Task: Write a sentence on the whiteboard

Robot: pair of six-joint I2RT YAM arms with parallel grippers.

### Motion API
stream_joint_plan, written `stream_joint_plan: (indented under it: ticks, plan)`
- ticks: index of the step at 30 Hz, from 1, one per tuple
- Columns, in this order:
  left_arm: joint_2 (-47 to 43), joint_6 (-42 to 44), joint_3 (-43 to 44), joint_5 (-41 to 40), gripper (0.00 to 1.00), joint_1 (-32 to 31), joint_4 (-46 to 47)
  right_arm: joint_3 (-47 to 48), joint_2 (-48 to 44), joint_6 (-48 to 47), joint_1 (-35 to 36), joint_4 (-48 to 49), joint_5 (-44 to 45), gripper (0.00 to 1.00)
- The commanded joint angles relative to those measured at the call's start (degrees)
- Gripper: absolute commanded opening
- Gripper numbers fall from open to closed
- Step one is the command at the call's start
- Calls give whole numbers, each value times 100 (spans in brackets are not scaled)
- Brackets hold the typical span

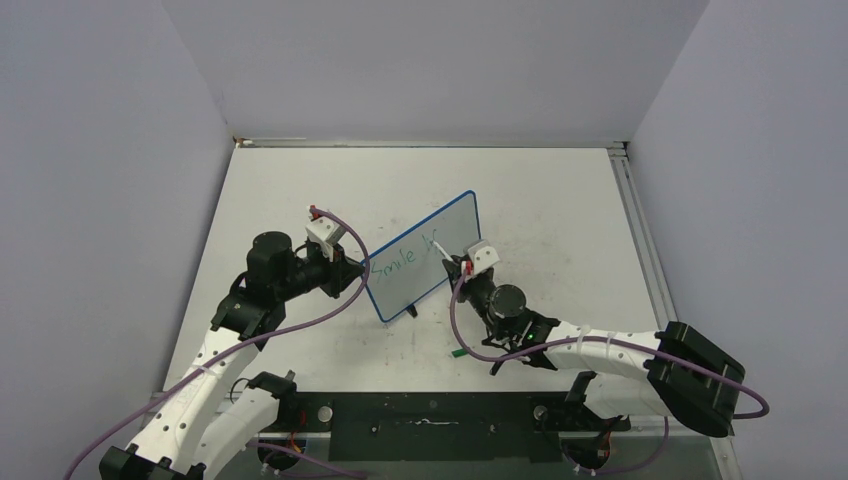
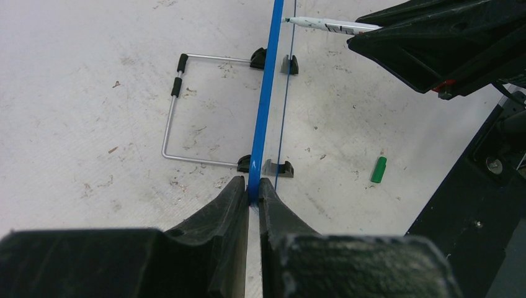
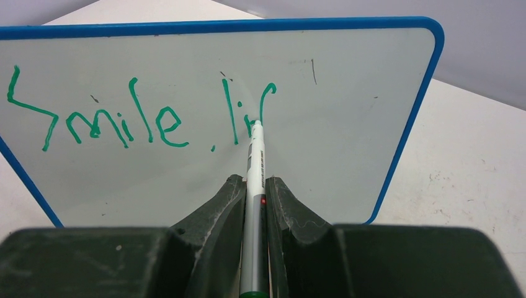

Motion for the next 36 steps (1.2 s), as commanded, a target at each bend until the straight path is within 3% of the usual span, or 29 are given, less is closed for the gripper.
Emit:
stream_joint_plan:
  ticks: [1, 18, 36]
  plan:
    - [45, -14, 49, 60, 0, -24, -194, 242, 34, 19, -93, 319, 119, 5]
    - [29, -13, 49, 53, 0, -24, -201, 40, -486, -13, -134, 198, 337, 5]
    - [45, -13, 44, 55, 0, -27, -201, 197, -118, 9, -211, 247, 2, 5]
